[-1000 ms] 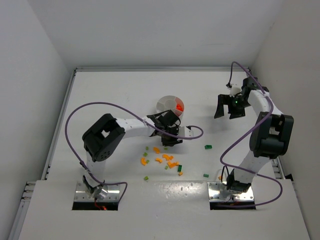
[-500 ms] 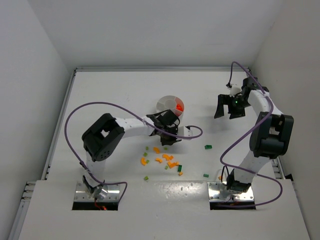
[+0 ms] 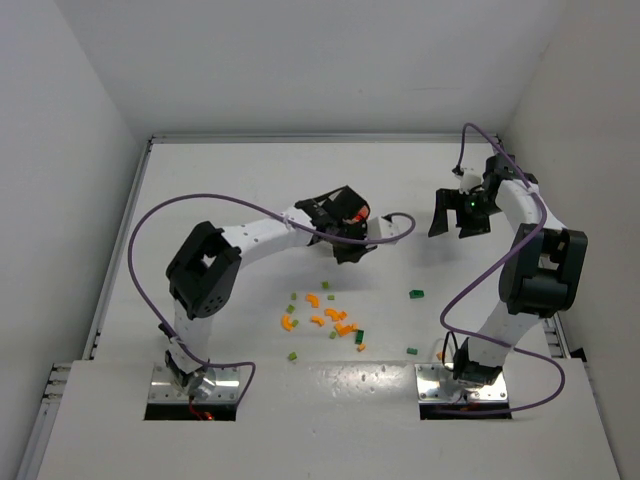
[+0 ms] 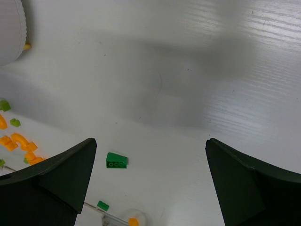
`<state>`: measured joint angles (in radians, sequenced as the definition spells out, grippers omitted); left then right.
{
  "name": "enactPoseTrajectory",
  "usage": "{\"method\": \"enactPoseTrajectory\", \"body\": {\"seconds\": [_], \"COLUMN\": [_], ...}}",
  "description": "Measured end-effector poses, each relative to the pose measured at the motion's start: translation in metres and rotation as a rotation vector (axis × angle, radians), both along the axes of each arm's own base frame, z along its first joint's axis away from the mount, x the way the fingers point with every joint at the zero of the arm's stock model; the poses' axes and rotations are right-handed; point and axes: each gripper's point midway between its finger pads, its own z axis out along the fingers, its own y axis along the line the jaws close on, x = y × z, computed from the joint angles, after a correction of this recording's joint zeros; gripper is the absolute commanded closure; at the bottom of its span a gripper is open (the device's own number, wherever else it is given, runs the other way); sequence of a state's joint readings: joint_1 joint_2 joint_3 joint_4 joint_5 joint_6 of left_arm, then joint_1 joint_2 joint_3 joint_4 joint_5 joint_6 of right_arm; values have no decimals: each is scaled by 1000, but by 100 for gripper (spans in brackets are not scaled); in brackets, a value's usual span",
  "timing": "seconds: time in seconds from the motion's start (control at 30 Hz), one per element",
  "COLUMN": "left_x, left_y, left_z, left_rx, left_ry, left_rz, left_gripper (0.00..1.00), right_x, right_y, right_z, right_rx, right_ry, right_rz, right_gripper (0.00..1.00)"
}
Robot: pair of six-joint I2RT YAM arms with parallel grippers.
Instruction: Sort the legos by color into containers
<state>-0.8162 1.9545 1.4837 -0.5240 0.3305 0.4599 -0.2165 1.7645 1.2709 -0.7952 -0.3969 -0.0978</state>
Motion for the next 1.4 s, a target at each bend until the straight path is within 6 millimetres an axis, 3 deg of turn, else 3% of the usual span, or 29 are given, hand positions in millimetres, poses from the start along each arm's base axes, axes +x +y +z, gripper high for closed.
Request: {"method": "enactPoseTrajectory", "body": {"seconds": [0.13, 0.37, 0.7, 0.93, 1.03, 1.2, 1.4], "left_x": [16, 33, 60, 77, 80, 82, 83], "left_y": [-21, -35, -21, -7, -3, -2, -1], "left_z": [38, 65, 43, 43, 43, 43, 41], "left_rx": [-85, -127, -65, -51, -44, -36, -32], "left_ry": [-46, -85, -78, -94, -100, -109, -106], "left_rz": [16, 35, 95, 137, 145, 149, 154], "left_gripper": [93, 93, 93, 93, 88, 66, 61], "right_x": [0, 0, 0, 0, 0, -1, -1], "right_y": [0, 0, 0, 0, 0, 0, 0], "right_z": [0, 0, 0, -1, -3, -8, -8], "right_rx": [0, -1, -2, -2, 0, 4, 4], "right_ry": [0, -2, -2, 1, 5, 22, 24], "right_rz": [0, 3, 6, 6, 7, 7, 7], "right_gripper": [0, 0, 0, 0, 0, 0, 0]}}
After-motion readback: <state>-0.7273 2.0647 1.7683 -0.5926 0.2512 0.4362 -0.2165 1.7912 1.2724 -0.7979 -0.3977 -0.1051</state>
